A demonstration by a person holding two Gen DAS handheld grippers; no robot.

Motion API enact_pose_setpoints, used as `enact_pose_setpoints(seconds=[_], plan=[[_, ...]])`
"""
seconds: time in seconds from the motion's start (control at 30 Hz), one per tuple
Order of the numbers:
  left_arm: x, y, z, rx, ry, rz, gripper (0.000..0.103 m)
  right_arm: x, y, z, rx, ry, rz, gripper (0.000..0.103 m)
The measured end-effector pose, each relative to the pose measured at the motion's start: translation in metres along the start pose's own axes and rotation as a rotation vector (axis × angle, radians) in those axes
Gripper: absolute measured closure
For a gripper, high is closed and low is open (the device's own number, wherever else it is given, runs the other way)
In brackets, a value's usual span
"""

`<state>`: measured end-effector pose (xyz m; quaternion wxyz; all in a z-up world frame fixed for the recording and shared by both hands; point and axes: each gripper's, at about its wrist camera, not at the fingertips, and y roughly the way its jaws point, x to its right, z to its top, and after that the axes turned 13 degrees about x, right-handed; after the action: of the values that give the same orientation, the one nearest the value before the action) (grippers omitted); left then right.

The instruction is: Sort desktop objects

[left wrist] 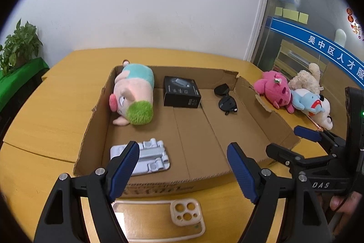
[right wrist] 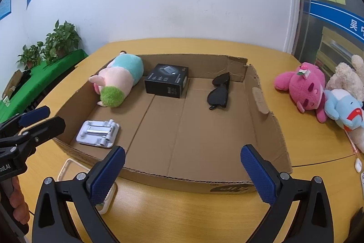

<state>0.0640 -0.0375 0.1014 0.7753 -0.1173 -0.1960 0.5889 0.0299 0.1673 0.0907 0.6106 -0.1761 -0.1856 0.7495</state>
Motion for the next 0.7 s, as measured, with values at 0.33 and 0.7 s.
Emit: enact_pose_setpoints(seconds=[0.33,0.7], plan=[[-0.062,-0.002,-0.043,-0.133,-0.058,0.034,0.024,-0.03,0.014,-0.051,-0.114,0.072,0.29,0.0],[-0.099,0.018,-0.089,-0.3,-0.19,-0.022,0.025,-0.1,0.045,-0.091,-0.292,-0.059,0.447,0.001]])
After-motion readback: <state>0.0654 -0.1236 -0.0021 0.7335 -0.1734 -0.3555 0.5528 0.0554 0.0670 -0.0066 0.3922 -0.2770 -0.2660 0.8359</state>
